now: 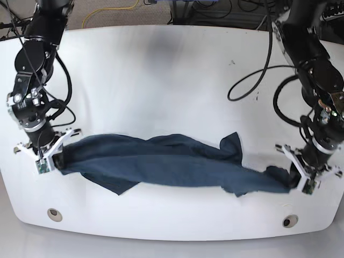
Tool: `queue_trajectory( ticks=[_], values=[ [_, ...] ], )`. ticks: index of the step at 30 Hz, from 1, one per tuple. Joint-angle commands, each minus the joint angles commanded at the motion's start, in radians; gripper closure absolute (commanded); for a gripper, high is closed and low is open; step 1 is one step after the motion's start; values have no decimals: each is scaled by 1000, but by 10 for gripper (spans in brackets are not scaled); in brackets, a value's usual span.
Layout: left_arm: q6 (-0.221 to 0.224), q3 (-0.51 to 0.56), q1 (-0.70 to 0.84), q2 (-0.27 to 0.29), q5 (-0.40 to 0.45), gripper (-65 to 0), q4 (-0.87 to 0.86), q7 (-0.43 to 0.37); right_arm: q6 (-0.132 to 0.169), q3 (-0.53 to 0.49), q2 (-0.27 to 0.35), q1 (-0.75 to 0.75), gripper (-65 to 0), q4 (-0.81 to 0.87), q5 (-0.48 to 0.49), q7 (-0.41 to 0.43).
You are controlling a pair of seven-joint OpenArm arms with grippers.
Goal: Fold the T-shirt properly
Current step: 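Raise both grippers, holding the T-shirt taut and hanging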
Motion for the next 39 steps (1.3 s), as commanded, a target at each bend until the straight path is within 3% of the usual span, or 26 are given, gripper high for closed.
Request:
queue_trajectory(
  ticks=[9, 19, 31, 39],
  values=[
    [-5, -89, 272, -5, -21, 0, 20, 0, 0, 32, -92, -181, -11, 5, 0, 0],
    [-115, -224, 445, -44, -15, 0, 20, 2, 0, 32, -167, -348, -11, 15, -2, 0],
    [-116, -307, 589, -133, -14, 0, 14, 0, -9, 32, -172, -445, -11, 6, -3, 0],
    [-116, -307, 600, -132, -14, 0, 14, 0, -6, 25, -222, -473, -17, 6, -2, 0]
  ],
)
